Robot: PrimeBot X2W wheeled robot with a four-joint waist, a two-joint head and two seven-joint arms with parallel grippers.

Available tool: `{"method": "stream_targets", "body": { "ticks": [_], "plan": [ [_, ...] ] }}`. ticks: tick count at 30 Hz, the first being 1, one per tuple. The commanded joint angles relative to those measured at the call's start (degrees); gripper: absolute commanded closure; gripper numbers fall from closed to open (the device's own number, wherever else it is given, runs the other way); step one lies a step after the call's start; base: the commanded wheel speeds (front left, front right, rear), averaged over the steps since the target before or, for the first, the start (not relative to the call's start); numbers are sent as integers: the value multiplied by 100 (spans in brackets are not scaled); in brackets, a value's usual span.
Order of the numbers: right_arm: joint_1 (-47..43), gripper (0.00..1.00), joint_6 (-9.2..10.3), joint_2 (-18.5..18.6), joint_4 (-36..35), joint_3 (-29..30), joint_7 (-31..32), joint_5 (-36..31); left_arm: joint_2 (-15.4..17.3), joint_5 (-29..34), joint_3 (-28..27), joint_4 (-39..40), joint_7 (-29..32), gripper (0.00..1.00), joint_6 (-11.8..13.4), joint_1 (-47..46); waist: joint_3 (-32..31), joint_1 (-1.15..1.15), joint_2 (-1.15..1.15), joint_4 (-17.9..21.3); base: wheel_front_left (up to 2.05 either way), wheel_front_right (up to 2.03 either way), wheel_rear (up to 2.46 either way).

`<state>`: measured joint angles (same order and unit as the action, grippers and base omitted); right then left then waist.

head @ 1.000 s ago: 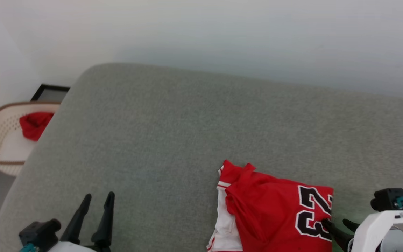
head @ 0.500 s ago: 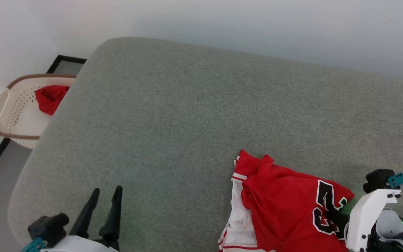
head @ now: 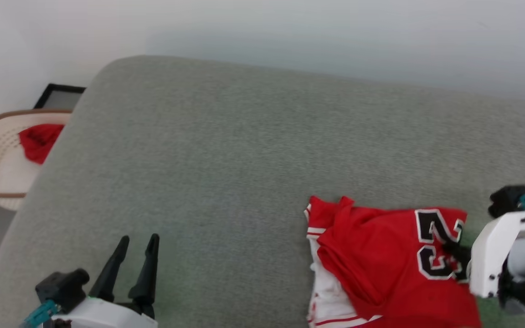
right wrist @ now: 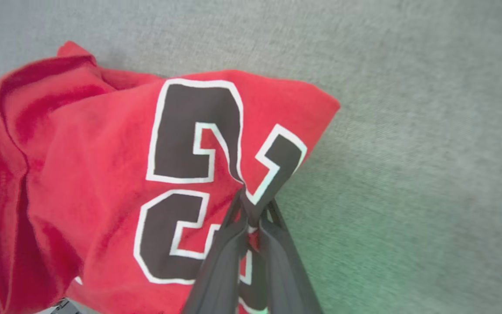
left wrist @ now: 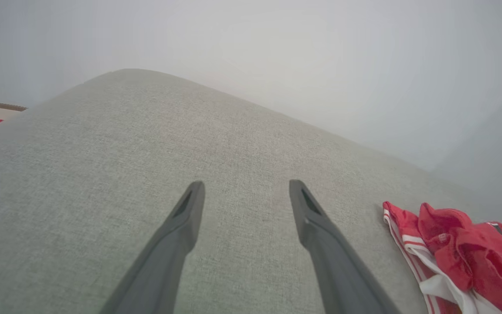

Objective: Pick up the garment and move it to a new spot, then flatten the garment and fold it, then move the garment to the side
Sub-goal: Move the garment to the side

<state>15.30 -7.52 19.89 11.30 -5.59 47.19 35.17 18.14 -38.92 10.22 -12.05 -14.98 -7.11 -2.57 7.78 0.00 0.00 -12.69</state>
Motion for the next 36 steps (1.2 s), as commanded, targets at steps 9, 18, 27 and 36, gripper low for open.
{"method": "stream_targets", "body": {
  "ticks": [9, 18, 27, 36],
  "plan": [
    [681, 100, 7, 717, -54, -178, -80, -120, 95, 137, 213, 67, -17, 0, -42, -447, 152, 0, 0, 715, 0, 0, 0],
    [1419, 100, 7, 1458, -2, -514, -477, -202, 253, 214, 283, 158, -11, 0, -38, -759, 512, 0, 0, 1485, 0, 0, 0],
    [2282, 100, 7, 2072, 529, -1083, -1326, -121, 449, 300, 352, 319, 53, 0, -35, -1075, 991, 0, 0, 2169, 0, 0, 0],
    [3100, 100, 7, 2510, 1433, -1638, -2415, -197, 615, 380, 480, 471, 224, 0, -36, -1436, 1472, 0, 0, 2530, 0, 0, 0]
  ]
}}
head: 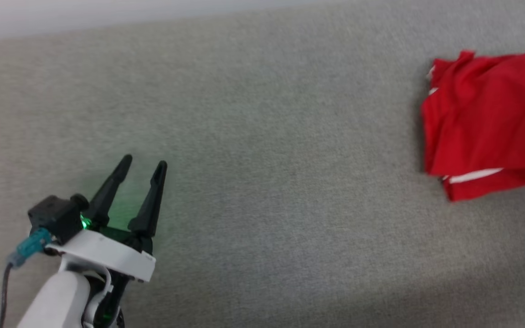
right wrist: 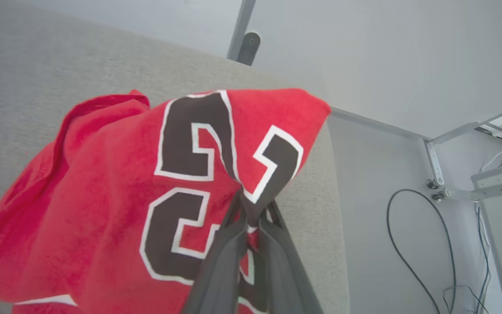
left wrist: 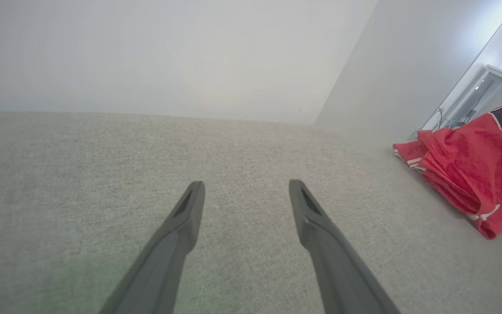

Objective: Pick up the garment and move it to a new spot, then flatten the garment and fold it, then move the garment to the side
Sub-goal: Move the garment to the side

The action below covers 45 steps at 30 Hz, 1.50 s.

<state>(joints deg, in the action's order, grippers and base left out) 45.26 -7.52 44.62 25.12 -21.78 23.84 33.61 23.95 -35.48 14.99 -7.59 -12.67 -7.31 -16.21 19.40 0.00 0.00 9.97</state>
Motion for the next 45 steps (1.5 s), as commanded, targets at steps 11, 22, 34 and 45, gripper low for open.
{"method": "stream_targets", "body": {
  "ticks": [11, 22, 34, 45],
  "plan": [
    [895, 100, 8, 275, 1355, -521, -1235, -558, 215, 89, 83, 182, 142, 0, -18, -352, 830, 0, 0, 334, 0, 0, 0],
    [1452, 100, 8, -55, 2641, -663, -1959, -1110, 316, 69, 91, 194, 204, 0, -6, -413, 1096, 0, 0, 347, 0, 0, 0],
    [1798, 100, 8, -335, 3673, -682, -2706, -1315, 368, -5, 121, 156, 226, 0, -2, -447, 1129, 0, 0, 232, 0, 0, 0],
    [2070, 51, 8, -297, 4503, -548, -3166, -1618, 249, -67, 290, 34, 139, 0, -8, -460, 951, 0, 0, -44, 0, 0, 0]
  ]
}}
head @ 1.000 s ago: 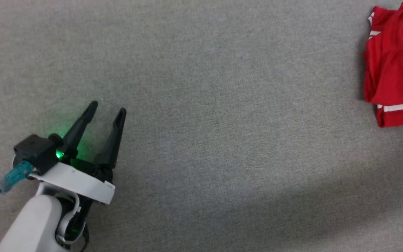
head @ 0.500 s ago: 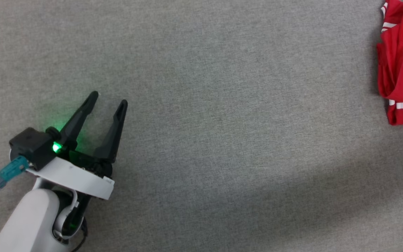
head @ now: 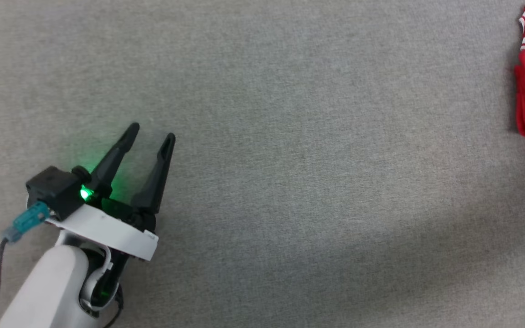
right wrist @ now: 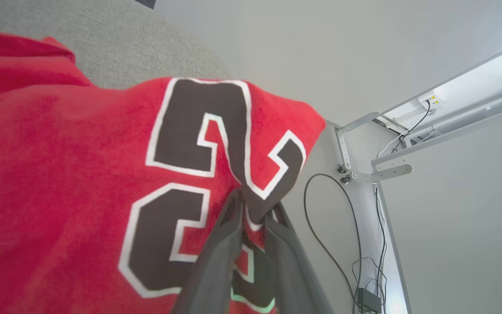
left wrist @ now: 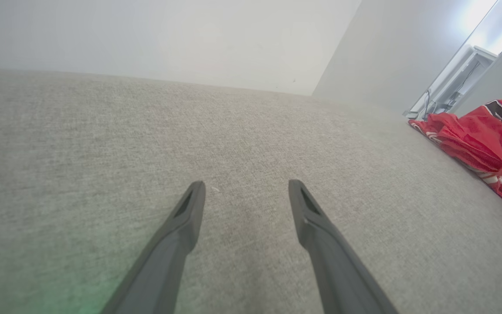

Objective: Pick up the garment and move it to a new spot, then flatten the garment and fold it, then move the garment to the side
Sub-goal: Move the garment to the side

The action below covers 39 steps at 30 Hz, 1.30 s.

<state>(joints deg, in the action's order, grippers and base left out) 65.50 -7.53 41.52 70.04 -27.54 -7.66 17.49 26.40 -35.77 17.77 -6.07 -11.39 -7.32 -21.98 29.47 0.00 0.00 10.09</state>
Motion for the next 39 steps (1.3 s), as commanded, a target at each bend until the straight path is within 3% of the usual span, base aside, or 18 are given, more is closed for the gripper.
{"method": "stream_targets", "body": {
  "ticks": [1, 2, 12, 24, 32, 39],
  "plan": [
    [52, 23, 9, 11, 65, 44, -64, -55, -14, -44, 24, -137, -9, 0, -8, 127, -94, 0, 0, -87, 0, 0, 0],
    [59, 0, 9, 9, 119, 86, -86, -69, -31, -55, 40, -159, -29, 0, -8, 136, -135, 0, 0, -120, 0, 0, 0],
    [-97, 0, 9, 38, 334, 330, -181, -294, -195, -150, 102, -391, -237, 0, -14, 267, -786, 0, 0, -477, 0, 0, 0],
    [-510, 0, 8, -400, 296, 732, -579, 75, -337, -295, 36, -695, -348, 0, -19, 745, -1864, 0, 0, -896, 0, 0, 0],
    [-1195, 0, 8, -933, -342, 813, -741, 438, -357, -279, -50, -882, -370, 0, -21, 1094, -2499, 0, 0, -1128, 0, 0, 0],
    [-2158, 0, 8, -1281, -1380, 1037, -750, 598, -359, -200, -271, -926, -376, 0, -22, 1430, -2948, 0, 0, -1322, 0, 0, 0]
  ]
}}
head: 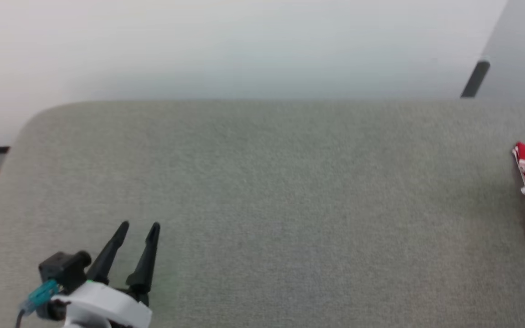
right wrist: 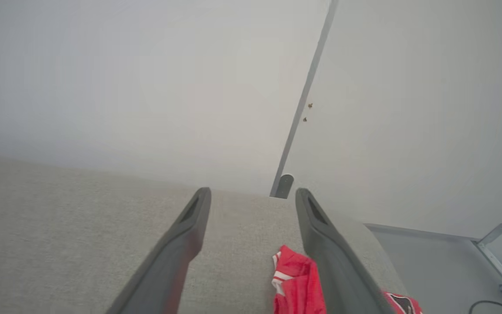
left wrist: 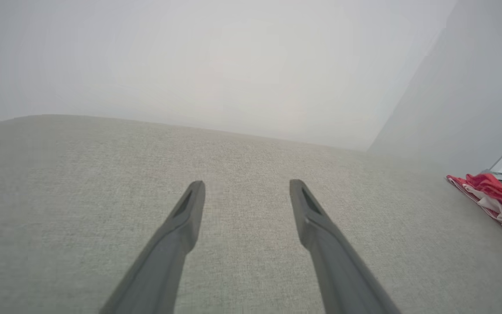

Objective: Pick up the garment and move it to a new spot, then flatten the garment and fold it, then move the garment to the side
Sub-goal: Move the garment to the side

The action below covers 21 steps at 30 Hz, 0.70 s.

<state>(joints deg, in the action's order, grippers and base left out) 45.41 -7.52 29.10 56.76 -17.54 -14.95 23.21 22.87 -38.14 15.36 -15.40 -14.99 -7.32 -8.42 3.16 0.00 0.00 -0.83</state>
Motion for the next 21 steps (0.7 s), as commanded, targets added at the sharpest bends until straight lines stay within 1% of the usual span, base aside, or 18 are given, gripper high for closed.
{"method": "stream_targets", "body": {
  "ticks": [1, 7, 10, 14, 21],
  "plan": [
    [-299, 0, 7, -92, -205, 121, -21, 49, -5, 58, -83, 11, -15, 0, -22, 141, -361, 0, 0, -253, 0, 0, 0],
    [-1301, 0, 7, -390, -1191, 650, -23, -264, -31, 278, -462, 75, -9, 0, -21, 469, -540, 0, 0, -378, 0, 0, 0],
    [-1823, 0, 7, -623, -1665, 948, -23, -527, -53, 515, -676, 117, -8, 0, -20, 625, -603, 0, 0, -400, 0, 0, 0],
    [-2449, 0, 7, -957, -2250, 1285, -24, -914, -185, 737, -1041, 189, -9, 0, -20, 847, -674, 0, 0, -400, 0, 0, 0],
    [-3261, 0, 7, -1395, -3012, 1670, -23, -1432, -333, 1000, -1454, 329, -8, 0, -24, 1079, -721, 0, 0, -332, 0, 0, 0]
  ]
}}
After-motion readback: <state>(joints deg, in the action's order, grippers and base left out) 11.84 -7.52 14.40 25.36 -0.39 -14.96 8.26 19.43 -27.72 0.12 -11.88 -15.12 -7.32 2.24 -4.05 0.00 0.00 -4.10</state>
